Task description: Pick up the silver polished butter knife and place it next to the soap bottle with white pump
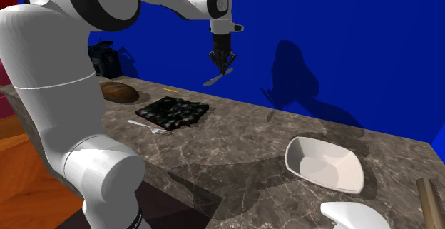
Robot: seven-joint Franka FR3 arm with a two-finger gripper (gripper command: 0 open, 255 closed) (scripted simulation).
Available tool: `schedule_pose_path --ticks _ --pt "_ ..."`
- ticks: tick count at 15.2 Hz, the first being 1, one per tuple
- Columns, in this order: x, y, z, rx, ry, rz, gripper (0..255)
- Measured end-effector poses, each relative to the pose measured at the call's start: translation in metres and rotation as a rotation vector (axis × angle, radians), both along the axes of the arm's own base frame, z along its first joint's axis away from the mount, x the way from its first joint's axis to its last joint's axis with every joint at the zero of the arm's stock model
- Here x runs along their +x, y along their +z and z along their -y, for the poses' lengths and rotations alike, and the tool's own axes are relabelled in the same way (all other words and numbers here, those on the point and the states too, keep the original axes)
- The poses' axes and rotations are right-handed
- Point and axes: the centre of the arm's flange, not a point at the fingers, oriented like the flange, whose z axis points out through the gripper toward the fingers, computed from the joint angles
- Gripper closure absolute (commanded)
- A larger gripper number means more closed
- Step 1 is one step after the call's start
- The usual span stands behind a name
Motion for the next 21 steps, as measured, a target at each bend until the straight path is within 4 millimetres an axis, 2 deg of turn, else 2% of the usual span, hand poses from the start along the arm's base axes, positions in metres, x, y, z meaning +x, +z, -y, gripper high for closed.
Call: schedule_pose_path --ticks 21 --pt "0.0 0.109 0.001 0.0 0.0 0.0 255"
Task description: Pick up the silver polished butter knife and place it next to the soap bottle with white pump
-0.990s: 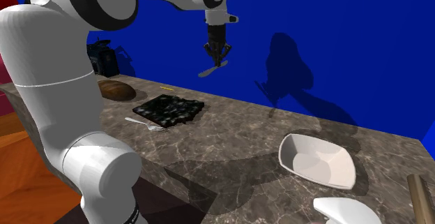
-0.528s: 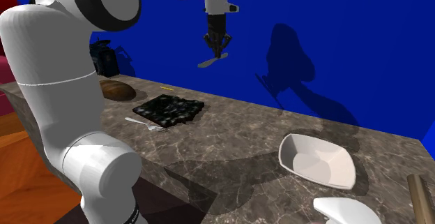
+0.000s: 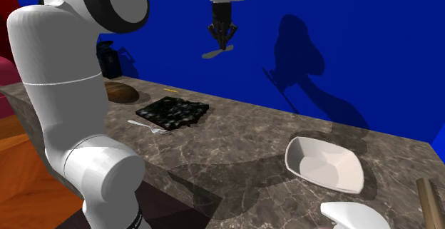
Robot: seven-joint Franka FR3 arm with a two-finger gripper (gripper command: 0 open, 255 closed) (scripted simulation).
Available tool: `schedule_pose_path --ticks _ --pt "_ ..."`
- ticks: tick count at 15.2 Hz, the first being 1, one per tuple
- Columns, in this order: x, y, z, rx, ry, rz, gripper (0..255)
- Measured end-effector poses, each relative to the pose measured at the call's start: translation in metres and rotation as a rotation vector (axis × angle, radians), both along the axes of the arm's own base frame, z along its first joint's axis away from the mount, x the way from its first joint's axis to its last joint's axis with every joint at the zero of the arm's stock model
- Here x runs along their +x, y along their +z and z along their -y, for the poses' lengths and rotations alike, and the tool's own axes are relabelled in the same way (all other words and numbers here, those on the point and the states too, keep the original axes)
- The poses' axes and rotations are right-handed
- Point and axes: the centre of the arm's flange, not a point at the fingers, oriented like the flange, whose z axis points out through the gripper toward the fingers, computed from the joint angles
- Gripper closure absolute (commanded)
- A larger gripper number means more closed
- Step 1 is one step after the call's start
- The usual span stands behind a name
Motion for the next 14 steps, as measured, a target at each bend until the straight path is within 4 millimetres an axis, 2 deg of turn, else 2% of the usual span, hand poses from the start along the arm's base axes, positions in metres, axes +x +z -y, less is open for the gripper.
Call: schedule_pose_path --ticks 10,14 --pt "0.0 0.053 -0.002 0.0 0.0 0.0 255" --pt "-0.036 0.058 0.014 0.0 -0.001 0.0 255"
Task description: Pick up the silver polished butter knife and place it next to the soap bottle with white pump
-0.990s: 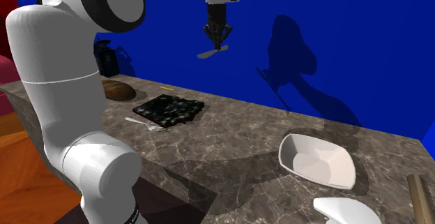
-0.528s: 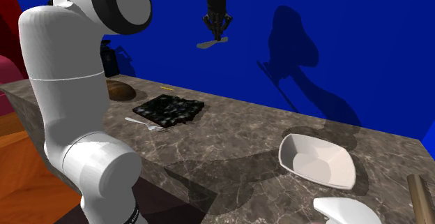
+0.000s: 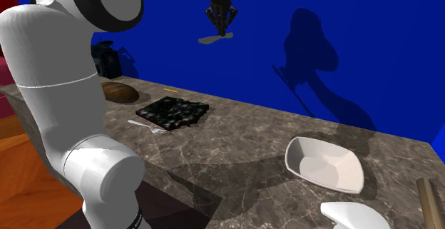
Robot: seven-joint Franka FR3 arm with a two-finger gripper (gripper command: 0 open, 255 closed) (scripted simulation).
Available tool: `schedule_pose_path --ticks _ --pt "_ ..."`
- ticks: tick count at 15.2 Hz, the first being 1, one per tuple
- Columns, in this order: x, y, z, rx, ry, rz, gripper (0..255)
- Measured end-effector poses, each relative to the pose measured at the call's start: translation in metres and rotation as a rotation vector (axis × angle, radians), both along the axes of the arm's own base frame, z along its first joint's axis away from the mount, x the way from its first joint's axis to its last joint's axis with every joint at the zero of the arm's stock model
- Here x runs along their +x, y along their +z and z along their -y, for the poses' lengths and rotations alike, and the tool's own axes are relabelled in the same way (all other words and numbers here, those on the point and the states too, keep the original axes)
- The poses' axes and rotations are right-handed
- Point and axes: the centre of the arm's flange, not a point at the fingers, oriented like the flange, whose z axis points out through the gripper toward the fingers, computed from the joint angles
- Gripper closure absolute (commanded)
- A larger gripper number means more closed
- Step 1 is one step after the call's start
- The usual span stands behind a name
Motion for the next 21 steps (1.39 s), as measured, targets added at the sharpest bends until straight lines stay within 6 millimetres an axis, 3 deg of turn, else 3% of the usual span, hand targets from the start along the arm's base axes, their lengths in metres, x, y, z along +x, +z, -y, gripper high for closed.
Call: schedule_pose_path --ticks 21 --pt "-0.255 0.003 0.105 0.0 0.0 0.001 255"
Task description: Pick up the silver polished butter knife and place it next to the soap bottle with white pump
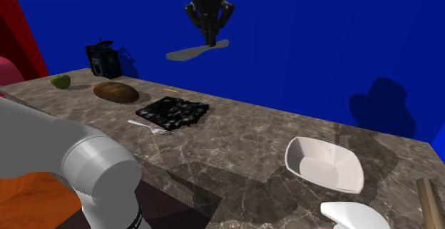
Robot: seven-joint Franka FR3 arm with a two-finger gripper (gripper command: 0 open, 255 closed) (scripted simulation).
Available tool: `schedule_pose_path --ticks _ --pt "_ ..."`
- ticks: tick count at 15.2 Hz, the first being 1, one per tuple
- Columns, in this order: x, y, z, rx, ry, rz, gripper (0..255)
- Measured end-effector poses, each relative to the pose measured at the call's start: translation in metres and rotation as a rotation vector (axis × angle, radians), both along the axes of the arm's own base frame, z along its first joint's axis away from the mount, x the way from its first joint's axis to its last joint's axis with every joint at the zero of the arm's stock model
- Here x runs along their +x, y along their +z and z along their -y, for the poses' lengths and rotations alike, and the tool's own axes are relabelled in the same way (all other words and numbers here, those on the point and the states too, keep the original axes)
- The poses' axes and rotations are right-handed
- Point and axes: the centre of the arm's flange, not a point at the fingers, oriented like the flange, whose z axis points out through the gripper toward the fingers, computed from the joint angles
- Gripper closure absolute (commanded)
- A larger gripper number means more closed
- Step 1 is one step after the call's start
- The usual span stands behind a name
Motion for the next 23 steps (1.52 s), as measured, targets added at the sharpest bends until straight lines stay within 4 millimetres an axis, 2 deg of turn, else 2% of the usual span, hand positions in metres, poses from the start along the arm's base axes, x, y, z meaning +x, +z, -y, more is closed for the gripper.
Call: schedule_pose_path --ticks 13,18,23 --pt "-0.158 -0.004 0.071 0.0 0.0 0.0 255" --pt "-0.218 -0.001 0.089 0.0 0.0 0.0 255" --pt "-0.28 -0.005 0.121 0.0 0.0 0.0 255"
